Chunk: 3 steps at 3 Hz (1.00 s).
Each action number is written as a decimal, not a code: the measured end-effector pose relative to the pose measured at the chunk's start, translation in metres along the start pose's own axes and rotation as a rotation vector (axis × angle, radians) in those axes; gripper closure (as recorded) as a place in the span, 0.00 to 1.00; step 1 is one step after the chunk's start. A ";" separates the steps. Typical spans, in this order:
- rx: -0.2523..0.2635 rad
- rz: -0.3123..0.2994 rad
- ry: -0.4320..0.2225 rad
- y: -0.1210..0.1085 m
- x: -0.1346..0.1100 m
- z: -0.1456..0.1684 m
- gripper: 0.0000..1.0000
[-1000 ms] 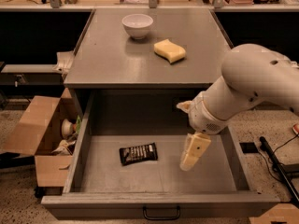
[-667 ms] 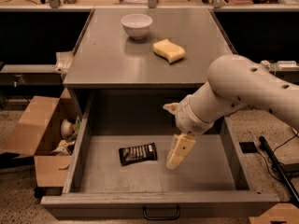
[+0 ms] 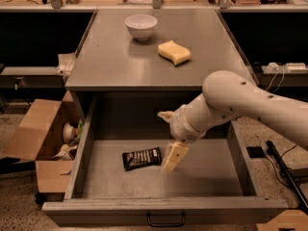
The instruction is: Pick rxbar chocolate from top drawer and place on counter
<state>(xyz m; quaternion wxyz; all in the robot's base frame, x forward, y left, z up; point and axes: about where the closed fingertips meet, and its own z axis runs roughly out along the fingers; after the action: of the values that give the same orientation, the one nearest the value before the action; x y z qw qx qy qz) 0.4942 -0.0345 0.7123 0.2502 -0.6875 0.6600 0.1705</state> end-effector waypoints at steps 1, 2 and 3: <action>-0.021 -0.055 0.017 -0.004 -0.010 0.018 0.00; -0.051 -0.110 0.001 -0.008 -0.023 0.048 0.00; -0.070 -0.119 -0.019 -0.007 -0.024 0.080 0.00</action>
Offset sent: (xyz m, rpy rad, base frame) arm 0.0205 0.0788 -0.0471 -0.0025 -0.0293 0.1944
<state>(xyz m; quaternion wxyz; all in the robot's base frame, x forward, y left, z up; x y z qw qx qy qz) 0.5074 0.0305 0.6614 0.2422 -0.7322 0.6091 0.1847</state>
